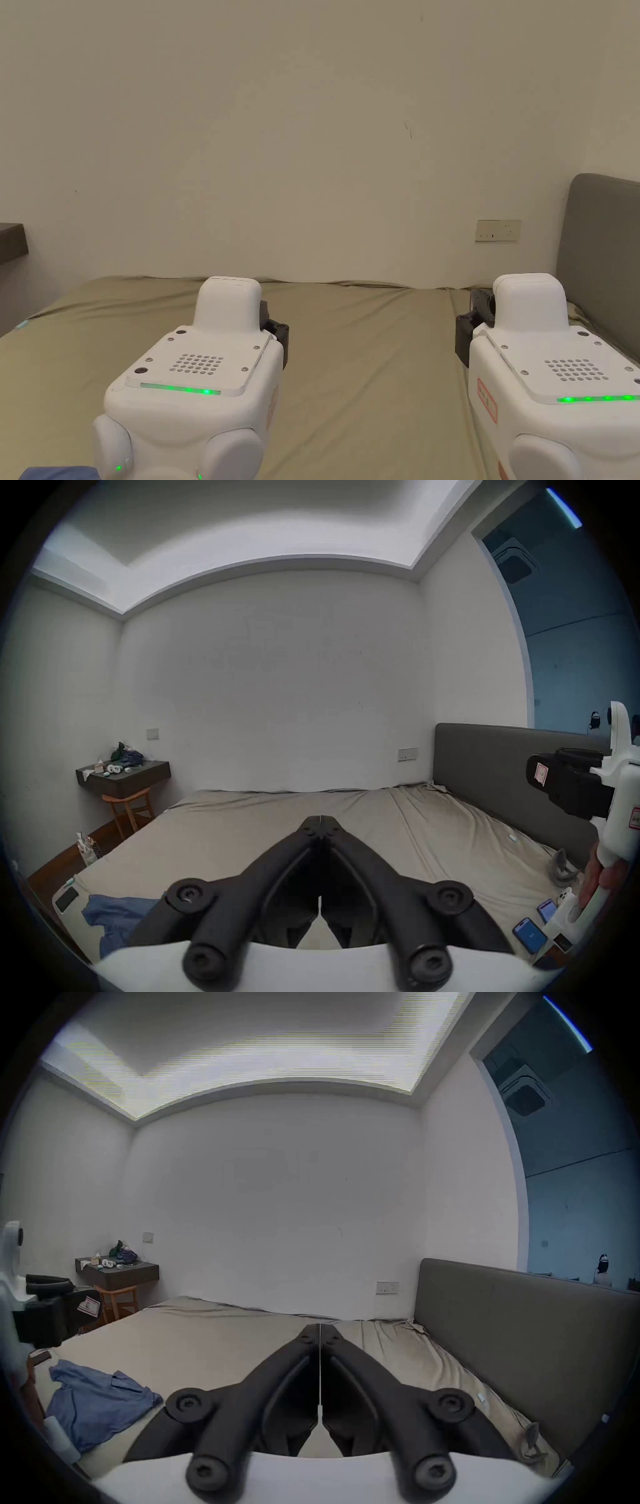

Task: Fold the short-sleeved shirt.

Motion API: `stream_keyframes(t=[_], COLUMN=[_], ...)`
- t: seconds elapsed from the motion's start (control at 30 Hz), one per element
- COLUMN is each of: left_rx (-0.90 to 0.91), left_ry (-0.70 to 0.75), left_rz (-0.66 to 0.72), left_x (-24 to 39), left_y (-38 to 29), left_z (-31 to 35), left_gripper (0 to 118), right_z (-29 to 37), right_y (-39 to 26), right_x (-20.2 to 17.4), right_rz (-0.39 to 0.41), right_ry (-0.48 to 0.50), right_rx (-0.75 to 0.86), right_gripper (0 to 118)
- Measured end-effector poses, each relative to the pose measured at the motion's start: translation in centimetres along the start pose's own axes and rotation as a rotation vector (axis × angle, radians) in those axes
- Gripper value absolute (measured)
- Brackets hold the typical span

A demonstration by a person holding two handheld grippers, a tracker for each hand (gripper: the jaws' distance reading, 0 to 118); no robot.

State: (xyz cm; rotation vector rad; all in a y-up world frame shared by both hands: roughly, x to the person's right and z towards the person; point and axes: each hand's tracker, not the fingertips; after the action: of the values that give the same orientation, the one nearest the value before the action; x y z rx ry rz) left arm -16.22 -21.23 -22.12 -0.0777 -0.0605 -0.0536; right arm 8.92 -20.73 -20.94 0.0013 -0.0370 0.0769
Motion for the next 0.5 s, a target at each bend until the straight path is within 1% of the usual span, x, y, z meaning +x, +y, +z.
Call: stream_keyframes(t=[0.2, 0.37, 0.5], left_rx=[-0.004, -0.004, -0.017], left_ry=[0.005, 0.047, 0.043], left_rz=[0.007, 0.002, 0.009], left_x=[-0.6, -2.0, -2.3], left_y=[-0.1, -0.1, 0.0], left_z=[0.6, 1.0, 0.7], left_gripper=[0, 0, 0], right_z=[-0.2, -0.8, -0.5], right_y=[0.0, -0.1, -0.5], right_x=[0.4, -0.4, -0.8], right_rz=[-0.001, -0.024, -0.032], right_ry=[0.009, 0.042, 0.056], right_rx=[-0.003, -0.023, -0.031], right_gripper=[3, 3, 3])
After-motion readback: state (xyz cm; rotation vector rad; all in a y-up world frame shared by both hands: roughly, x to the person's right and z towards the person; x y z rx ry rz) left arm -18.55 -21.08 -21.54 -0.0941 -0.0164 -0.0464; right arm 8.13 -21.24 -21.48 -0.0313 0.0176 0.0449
